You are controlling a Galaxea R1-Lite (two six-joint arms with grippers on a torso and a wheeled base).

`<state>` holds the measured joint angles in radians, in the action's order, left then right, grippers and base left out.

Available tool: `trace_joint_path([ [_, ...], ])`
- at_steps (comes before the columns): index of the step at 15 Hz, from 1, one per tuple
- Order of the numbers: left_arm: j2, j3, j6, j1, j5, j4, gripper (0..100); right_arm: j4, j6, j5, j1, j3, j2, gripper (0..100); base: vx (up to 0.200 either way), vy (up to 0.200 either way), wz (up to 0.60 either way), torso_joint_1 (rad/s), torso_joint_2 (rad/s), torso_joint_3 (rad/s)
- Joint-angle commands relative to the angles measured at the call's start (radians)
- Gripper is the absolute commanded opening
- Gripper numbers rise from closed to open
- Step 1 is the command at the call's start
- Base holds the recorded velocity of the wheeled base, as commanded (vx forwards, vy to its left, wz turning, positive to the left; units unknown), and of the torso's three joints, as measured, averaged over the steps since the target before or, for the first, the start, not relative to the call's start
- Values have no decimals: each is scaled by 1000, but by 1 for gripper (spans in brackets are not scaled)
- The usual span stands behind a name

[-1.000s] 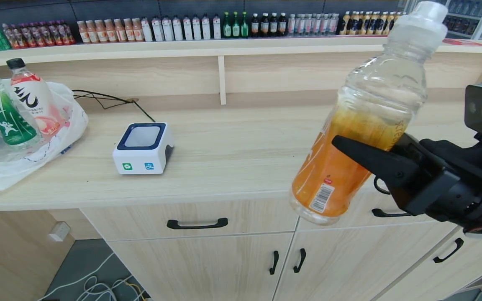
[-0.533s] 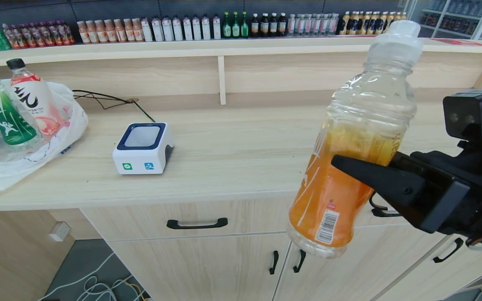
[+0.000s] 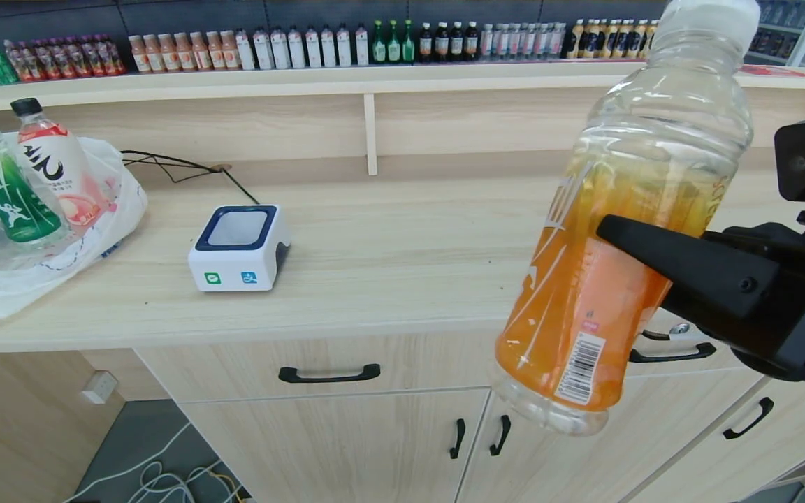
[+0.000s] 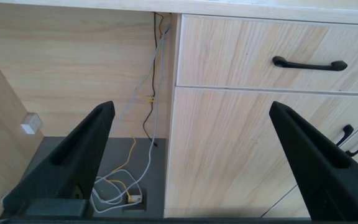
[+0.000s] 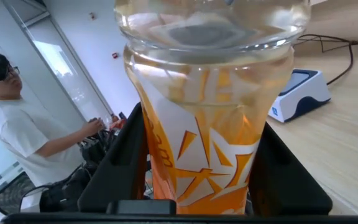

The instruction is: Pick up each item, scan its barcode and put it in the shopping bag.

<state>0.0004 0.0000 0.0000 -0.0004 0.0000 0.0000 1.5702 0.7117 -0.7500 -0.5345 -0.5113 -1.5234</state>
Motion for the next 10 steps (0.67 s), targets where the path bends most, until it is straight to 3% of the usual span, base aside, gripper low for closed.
trace_joint_path([
  [1, 0, 0, 0, 0, 0, 0, 100, 1, 3, 1, 1, -7, 3, 0, 0, 0, 0, 0, 0, 0],
  [10, 0, 0, 0, 0, 0, 0, 100, 1, 0, 8, -55, -32, 26, 0, 0, 0, 0, 0, 0, 0],
])
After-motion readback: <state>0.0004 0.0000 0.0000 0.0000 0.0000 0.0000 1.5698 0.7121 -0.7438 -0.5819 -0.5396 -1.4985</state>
